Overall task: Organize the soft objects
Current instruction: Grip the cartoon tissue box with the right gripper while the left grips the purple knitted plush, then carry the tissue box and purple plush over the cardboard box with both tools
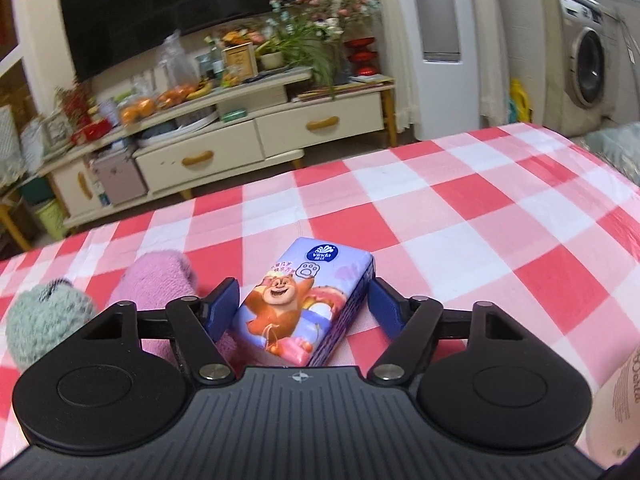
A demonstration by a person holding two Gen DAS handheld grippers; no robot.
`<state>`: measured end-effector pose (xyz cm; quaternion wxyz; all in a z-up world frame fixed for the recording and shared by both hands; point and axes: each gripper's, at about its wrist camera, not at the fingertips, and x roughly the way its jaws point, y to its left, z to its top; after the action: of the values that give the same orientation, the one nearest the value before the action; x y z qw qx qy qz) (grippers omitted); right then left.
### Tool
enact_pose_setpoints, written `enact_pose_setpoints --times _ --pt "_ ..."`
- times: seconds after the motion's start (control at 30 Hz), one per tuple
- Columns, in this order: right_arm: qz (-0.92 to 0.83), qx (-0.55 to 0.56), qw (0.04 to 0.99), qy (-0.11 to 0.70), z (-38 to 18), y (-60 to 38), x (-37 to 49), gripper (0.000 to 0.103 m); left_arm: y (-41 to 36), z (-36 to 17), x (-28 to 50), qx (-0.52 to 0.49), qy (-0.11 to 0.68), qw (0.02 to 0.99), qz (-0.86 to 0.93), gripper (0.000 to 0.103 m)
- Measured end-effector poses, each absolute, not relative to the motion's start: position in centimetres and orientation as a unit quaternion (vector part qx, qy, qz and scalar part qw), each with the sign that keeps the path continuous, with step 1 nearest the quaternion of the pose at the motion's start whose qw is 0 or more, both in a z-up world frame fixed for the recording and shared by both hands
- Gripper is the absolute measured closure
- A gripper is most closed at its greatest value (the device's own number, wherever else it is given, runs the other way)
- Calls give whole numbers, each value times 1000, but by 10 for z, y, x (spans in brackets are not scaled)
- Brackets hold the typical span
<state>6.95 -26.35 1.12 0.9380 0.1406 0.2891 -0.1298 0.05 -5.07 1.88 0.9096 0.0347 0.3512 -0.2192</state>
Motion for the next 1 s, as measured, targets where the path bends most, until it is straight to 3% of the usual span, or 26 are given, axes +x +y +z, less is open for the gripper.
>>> enact_pose_setpoints --times 0.13,0.47,1.0 --pt "-100 126 942 296 12 -260 64 20 -45 20 4 17 359 905 -225 12" --pt "-27 105 946 305 13 -250 41 22 -29 19 6 -29 378 900 -216 25" --pt "-22 95 948 302 16 -246 20 23 -1 27 -5 -59 382 901 -197 35"
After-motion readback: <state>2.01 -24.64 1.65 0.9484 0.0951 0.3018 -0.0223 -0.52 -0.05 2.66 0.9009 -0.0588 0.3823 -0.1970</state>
